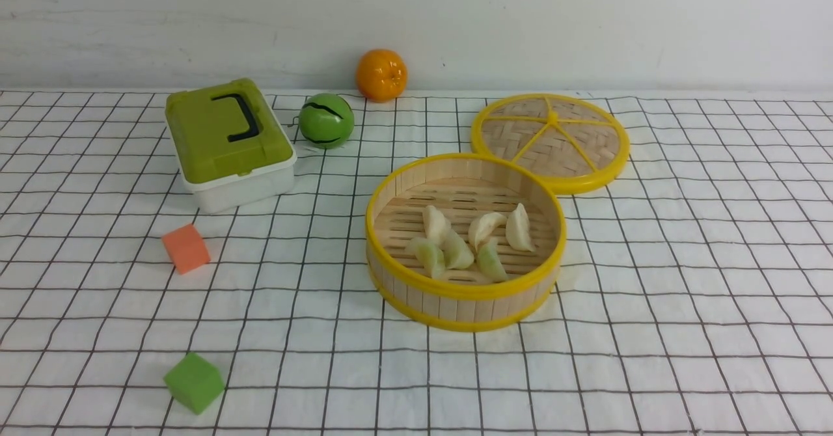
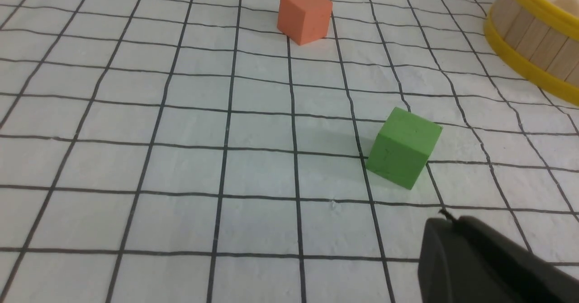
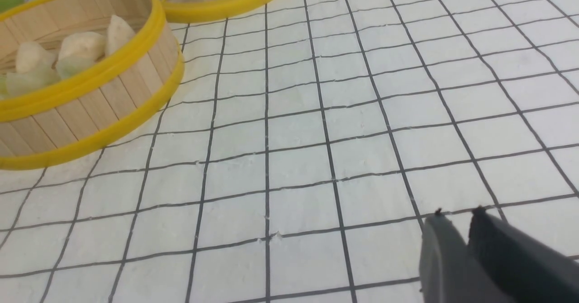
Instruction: Put the dumplings into the steamer on the table with the white tablecloth.
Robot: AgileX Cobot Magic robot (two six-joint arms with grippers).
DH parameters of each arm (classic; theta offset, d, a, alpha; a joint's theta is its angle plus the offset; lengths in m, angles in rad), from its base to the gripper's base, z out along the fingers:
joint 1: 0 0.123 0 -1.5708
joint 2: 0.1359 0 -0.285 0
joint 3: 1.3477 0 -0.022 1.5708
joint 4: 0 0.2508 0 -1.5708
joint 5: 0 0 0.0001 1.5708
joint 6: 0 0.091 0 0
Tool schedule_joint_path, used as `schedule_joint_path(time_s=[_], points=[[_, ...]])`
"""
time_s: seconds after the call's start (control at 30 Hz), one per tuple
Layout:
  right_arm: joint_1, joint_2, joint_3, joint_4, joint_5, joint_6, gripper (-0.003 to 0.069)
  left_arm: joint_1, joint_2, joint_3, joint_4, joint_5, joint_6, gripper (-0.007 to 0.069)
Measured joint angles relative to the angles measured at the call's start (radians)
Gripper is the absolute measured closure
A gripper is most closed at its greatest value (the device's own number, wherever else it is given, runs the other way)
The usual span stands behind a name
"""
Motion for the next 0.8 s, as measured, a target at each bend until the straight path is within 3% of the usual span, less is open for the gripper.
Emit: schedule_joint_path(time_s=[0.8], points=[[0.0,0.0,0.0,0.0,0.0,0.0,0.0543,0.0,0.0,0.0,0.0,0.0,0.0,0.0637]])
